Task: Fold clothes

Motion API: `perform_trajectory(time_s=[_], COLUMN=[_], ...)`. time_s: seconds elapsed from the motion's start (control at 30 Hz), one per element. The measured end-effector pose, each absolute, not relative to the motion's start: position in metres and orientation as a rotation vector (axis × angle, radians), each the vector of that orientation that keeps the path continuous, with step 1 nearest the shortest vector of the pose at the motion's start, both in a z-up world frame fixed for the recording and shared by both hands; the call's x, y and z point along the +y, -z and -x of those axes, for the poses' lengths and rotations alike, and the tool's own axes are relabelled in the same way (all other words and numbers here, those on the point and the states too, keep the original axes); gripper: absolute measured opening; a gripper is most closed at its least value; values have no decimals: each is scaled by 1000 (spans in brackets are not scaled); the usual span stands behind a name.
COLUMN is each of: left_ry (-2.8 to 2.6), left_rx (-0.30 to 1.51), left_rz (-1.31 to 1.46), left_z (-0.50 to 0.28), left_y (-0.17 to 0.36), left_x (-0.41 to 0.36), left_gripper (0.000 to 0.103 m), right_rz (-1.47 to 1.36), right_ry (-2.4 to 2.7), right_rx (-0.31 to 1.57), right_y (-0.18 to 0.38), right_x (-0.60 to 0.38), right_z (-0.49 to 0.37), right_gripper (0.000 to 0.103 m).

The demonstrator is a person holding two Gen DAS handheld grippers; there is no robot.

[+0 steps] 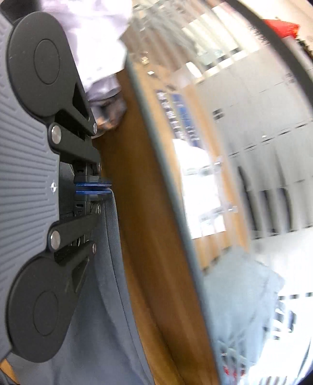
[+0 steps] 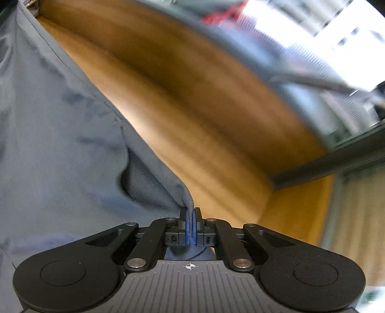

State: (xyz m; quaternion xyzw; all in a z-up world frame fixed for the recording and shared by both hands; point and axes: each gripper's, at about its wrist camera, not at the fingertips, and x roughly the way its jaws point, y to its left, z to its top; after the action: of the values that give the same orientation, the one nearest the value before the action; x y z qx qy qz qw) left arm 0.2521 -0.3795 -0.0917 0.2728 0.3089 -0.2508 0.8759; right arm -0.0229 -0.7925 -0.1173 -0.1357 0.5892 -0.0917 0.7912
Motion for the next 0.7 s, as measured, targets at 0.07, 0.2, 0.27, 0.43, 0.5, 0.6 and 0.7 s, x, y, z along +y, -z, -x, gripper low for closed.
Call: perform_trajectory(time_s=[0.07, 0.2, 0.27, 0.43, 0.5, 0.6, 0.7], left_ry=[518, 501, 503, 549, 567, 596, 608], left_rx=[606, 534, 514, 483, 483, 502, 531], left_rz=[-575, -582, -565, -542, -542, -551, -559], left_z=[-254, -253, -247, -201, -174, -127, -74], left_y=[79, 54, 39, 13, 8, 4, 3], left_x=[-385, -391, -388, -357, -339, -308, -275], left_gripper=[3, 3, 3, 3, 3, 3, 3], right_rz=[321, 372, 385, 389, 393, 407, 417], right_ry=[220, 292, 344, 411, 429, 463, 499], right_rx=[1235, 1147, 1079, 954, 910, 860, 843], right_y=[103, 74, 54, 8, -6, -9, 5], right_x=[-791, -785, -783, -763, -758, -733, -714], right_z=[25, 30, 33, 54, 66, 94, 123], right_gripper=[5, 5, 5, 5, 5, 5, 5])
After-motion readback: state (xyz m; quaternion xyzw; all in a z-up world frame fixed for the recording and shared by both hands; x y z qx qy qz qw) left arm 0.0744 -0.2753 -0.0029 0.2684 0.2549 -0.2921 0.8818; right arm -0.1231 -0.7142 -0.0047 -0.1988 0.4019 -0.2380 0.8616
